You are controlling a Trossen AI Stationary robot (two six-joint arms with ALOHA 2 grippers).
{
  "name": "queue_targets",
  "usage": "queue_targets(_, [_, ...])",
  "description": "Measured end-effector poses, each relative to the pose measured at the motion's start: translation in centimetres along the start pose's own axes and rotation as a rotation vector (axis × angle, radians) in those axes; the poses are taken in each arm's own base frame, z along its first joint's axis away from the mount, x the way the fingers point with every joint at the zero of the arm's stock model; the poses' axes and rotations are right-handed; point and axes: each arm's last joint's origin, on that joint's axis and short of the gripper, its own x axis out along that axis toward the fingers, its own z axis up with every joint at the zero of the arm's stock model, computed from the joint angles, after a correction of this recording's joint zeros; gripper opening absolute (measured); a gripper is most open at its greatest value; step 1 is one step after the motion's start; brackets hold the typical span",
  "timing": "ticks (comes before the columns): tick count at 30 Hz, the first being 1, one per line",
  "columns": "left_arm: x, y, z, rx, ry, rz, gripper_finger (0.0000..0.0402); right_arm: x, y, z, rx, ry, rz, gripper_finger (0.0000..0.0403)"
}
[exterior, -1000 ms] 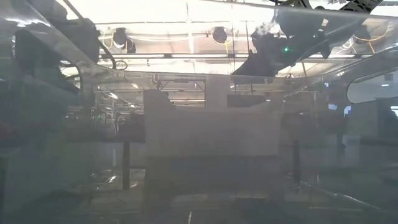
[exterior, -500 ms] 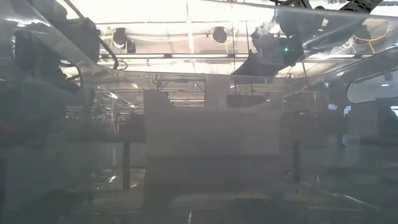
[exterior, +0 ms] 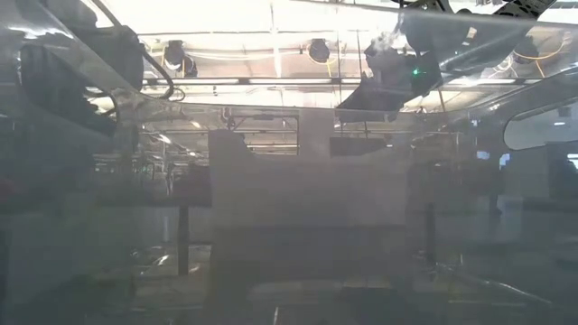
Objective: Sort & place blocks by color
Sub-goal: Put the top light-blue square block into the transparent black bin
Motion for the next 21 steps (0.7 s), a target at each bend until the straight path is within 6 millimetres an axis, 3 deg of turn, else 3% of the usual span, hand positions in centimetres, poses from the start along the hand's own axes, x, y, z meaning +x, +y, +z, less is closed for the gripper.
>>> queue_targets(11, [0.08, -0.11, 0.39, 0.114, -0.093, 0.026, 0.0224, 0.0, 0.0, 0.0, 0.0, 0.0, 0.0, 0.021])
queue_targets(19, [0.01, -0.51, 0.64, 0.112, -0.119, -0.014, 0.0133, 0.0, 0.01, 0.0, 0.0, 0.0, 0.001, 0.021])
queue_targets(21, [0.0, -0.53, 0.61, 0.111, -0.107, -0.022, 0.0132, 0.0, 0.01, 0.0, 0.0, 0.0, 0.001, 0.021])
